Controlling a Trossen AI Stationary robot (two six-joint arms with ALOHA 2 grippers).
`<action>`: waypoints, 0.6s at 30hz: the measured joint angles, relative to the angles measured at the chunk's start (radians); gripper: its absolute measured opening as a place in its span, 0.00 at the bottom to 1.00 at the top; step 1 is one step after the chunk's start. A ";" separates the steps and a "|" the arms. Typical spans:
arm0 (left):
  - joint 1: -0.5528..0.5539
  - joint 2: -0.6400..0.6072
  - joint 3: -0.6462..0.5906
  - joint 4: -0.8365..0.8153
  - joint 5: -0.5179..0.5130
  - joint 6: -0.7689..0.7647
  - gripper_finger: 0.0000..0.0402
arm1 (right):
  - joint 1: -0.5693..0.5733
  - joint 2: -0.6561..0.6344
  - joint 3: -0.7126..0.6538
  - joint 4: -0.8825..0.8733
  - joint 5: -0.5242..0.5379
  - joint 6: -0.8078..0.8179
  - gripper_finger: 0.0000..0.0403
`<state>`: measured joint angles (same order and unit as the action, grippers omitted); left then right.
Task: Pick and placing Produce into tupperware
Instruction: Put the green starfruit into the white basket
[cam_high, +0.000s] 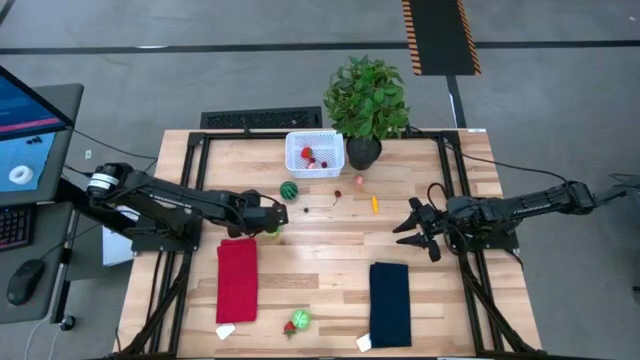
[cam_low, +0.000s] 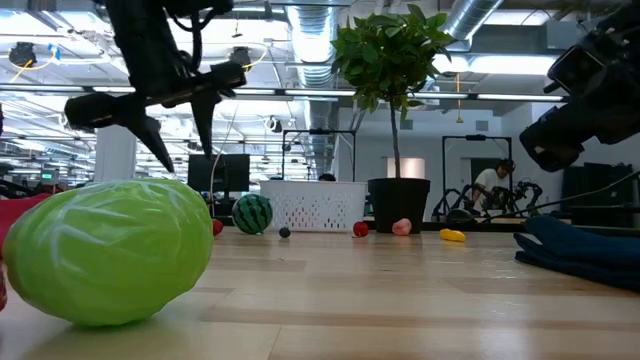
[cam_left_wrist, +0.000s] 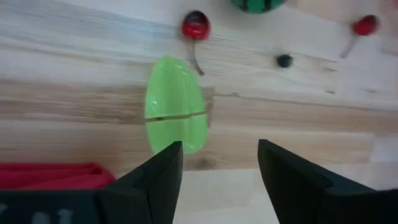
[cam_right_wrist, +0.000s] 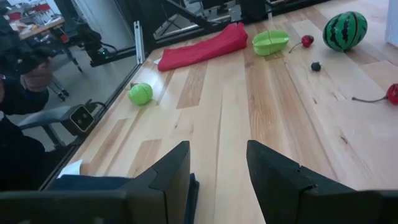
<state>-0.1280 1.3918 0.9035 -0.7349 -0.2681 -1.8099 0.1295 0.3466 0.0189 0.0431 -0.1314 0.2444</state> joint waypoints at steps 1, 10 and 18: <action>0.000 0.019 0.019 -0.013 0.001 -0.007 0.50 | 0.000 0.000 0.000 -0.002 0.000 0.000 0.45; 0.016 0.100 0.101 -0.072 0.012 -0.031 0.69 | 0.000 0.000 0.000 -0.014 0.000 0.000 0.46; 0.039 0.100 0.088 -0.085 0.052 -0.055 0.79 | 0.000 0.000 0.000 -0.014 0.000 0.000 0.45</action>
<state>-0.0891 1.4918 0.9917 -0.8200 -0.2161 -1.8648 0.1295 0.3466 0.0189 0.0288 -0.1314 0.2447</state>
